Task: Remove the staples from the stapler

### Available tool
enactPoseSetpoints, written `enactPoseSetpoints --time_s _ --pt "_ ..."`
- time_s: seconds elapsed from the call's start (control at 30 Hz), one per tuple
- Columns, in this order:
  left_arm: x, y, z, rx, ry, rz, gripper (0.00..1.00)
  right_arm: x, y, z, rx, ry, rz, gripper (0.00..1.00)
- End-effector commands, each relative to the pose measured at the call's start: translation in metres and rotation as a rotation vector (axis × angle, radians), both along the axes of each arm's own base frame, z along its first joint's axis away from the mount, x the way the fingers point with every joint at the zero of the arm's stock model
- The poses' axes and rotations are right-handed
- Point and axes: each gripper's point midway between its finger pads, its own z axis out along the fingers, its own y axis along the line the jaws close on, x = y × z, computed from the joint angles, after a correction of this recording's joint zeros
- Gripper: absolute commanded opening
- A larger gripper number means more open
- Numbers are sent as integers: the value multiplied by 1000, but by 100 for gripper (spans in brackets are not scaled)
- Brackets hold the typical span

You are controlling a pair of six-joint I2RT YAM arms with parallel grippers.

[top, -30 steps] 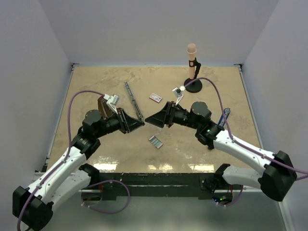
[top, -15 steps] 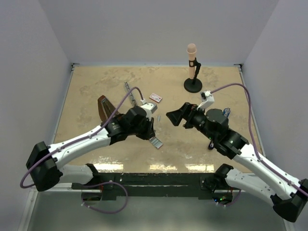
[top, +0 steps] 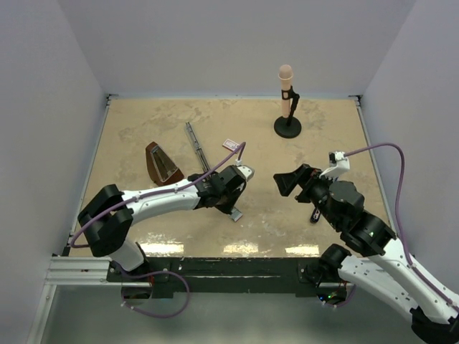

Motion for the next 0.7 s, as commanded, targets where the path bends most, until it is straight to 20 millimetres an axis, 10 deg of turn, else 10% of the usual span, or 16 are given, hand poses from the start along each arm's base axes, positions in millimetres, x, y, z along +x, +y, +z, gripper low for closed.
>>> enactPoseSetpoints --time_s 0.0,0.67 --pt "9 -18 13 -24 -53 -72 7 3 -20 15 1 -38 -92 99" --pt "0 -35 -9 -29 -13 -138 12 3 -24 17 6 -36 -115 99"
